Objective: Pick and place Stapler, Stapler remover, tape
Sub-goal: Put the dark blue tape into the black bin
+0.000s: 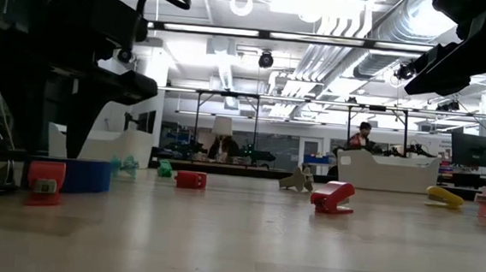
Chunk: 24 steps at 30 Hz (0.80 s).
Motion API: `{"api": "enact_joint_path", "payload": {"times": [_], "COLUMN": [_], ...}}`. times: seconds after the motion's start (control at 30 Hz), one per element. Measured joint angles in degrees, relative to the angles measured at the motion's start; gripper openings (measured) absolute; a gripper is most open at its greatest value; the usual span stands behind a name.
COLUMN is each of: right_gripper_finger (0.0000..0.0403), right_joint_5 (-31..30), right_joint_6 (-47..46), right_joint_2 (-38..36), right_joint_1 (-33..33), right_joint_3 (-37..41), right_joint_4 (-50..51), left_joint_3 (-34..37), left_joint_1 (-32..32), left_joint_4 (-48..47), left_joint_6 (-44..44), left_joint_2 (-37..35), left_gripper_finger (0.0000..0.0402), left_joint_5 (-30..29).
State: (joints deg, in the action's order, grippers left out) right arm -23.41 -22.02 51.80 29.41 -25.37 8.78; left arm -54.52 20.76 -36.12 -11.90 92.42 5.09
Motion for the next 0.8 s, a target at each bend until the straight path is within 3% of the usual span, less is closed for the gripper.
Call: {"api": "enact_joint_path", "payload": {"times": [0.37, 0.8], "right_gripper_finger": [0.0181, 0.0181], "right_joint_5": [0.3, 0.2], "right_joint_6": [0.0, 0.0], "right_joint_2": [0.0, 0.0], "right_joint_1": [0.0, 0.0], "right_joint_3": [0.0, 0.0], "right_joint_4": [0.4, 0.4], "left_joint_3": [-0.1, 0.0], "left_joint_1": [4.5, 6.7], "left_joint_4": [0.2, -1.2], "left_joint_6": [-9.9, -14.0], "left_joint_2": [0.0, 0.2], "left_gripper_finger": [0.0134, 0.0134], "left_joint_5": [-6.5, -8.6]}}
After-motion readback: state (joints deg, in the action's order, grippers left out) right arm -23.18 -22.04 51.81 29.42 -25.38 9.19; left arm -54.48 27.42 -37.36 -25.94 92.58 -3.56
